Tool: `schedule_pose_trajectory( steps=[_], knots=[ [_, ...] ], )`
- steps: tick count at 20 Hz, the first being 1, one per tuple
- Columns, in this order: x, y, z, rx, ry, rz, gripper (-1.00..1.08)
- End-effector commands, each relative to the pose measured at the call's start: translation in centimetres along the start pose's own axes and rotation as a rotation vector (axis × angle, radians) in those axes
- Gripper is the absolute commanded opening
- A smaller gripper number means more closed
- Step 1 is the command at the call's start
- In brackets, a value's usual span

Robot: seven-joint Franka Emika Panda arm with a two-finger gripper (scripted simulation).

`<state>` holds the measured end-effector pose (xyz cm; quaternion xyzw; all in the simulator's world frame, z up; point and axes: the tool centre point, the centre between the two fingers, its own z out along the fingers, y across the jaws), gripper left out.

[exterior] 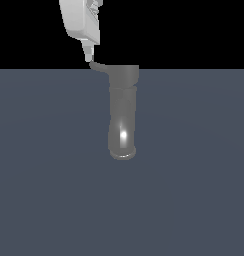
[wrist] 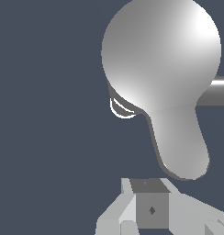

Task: Turn on the faucet by rotating a designated handle.

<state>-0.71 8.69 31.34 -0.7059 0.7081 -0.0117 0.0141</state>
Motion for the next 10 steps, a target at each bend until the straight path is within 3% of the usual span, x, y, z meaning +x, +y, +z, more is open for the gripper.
schedule_pose_trajectory(
  steps=[1, 4, 5, 10],
  knots=[
    [0.4, 1.5, 1.2, -0.031, 0.003, 0.009, -1.0],
    [0.4, 2.2, 1.4, -0.035, 0.004, 0.013, -1.0],
    [0.0, 1.1, -0.1, 0.002, 0.001, 0.005, -1.0],
    [0.8, 2.5, 0.2, -0.006, 0.002, 0.007, -1.0]
  ],
)
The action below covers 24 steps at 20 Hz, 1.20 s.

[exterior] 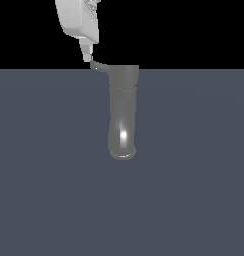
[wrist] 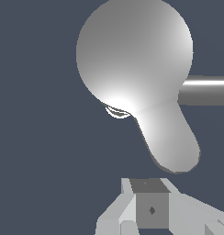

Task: Turn on the faucet by rotating a designated handle.

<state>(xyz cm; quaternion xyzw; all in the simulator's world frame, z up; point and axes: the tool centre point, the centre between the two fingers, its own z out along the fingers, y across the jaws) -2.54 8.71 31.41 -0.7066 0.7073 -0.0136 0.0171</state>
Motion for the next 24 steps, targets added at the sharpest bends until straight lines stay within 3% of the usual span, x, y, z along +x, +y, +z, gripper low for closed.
schedule_pose_trajectory(
  steps=[1, 19, 20, 24],
  knots=[
    [0.9, 1.0, 0.4, -0.014, 0.003, 0.01, -1.0],
    [3.7, 6.2, 1.3, -0.043, 0.005, 0.016, -1.0],
    [2.2, 5.2, -0.2, -0.003, 0.005, -0.008, -1.0],
    [4.3, 5.9, 0.2, -0.014, 0.005, -0.002, -1.0]
  ],
)
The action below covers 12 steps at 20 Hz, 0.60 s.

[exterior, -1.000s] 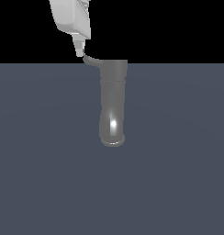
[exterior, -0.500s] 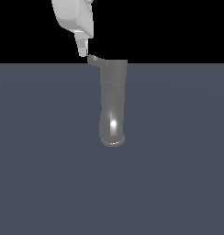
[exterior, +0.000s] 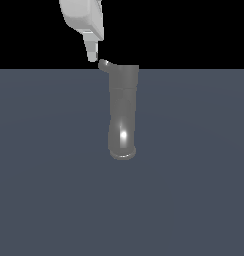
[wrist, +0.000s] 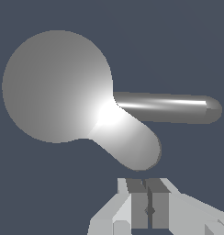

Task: Turn on the faucet by rotating a designated handle.

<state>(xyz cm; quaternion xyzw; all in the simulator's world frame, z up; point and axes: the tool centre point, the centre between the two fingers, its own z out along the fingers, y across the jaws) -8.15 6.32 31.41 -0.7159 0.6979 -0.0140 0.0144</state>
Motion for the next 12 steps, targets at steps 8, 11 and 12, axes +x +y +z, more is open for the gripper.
schedule_pose_trajectory(
  steps=[8, 11, 12],
  knots=[
    [6.3, 2.1, 1.2, -0.033, 0.001, 0.038, -1.0],
    [7.5, 2.6, 1.4, -0.039, 0.001, 0.041, -1.0],
    [4.0, 1.6, -0.1, -0.005, 0.005, -0.018, -1.0]
  ],
)
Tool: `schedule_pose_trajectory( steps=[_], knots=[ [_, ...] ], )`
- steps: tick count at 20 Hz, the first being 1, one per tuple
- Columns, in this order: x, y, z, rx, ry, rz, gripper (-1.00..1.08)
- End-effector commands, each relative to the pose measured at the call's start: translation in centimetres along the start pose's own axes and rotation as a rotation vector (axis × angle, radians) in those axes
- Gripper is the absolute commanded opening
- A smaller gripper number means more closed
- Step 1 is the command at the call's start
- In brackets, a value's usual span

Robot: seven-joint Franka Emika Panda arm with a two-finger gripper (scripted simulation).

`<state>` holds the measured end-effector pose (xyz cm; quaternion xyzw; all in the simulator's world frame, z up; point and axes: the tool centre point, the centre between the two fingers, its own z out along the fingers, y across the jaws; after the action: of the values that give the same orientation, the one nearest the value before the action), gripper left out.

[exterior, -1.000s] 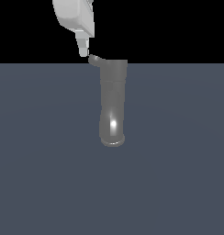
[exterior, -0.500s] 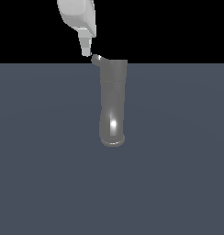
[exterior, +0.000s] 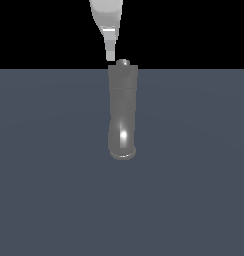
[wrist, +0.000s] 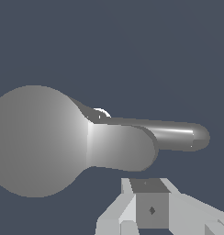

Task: Turn on the faucet by rotating a designated handle.

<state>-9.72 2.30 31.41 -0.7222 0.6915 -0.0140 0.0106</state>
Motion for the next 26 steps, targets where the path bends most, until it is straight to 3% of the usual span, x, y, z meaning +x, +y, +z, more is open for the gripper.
schedule_pose_trajectory(
  steps=[1, 16, 17, 18, 26],
  knots=[
    [0.6, -0.2, 0.1, -0.002, 0.0, 0.004, -1.0],
    [9.5, -2.1, 1.7, -0.034, -0.004, 0.059, -1.0],
    [9.5, -2.1, 1.7, -0.034, -0.004, 0.059, -1.0],
    [5.9, -3.1, 0.0, 0.001, 0.001, 0.0, -1.0],
    [7.9, -5.1, 0.7, -0.012, -0.001, 0.022, -1.0]
  ],
)
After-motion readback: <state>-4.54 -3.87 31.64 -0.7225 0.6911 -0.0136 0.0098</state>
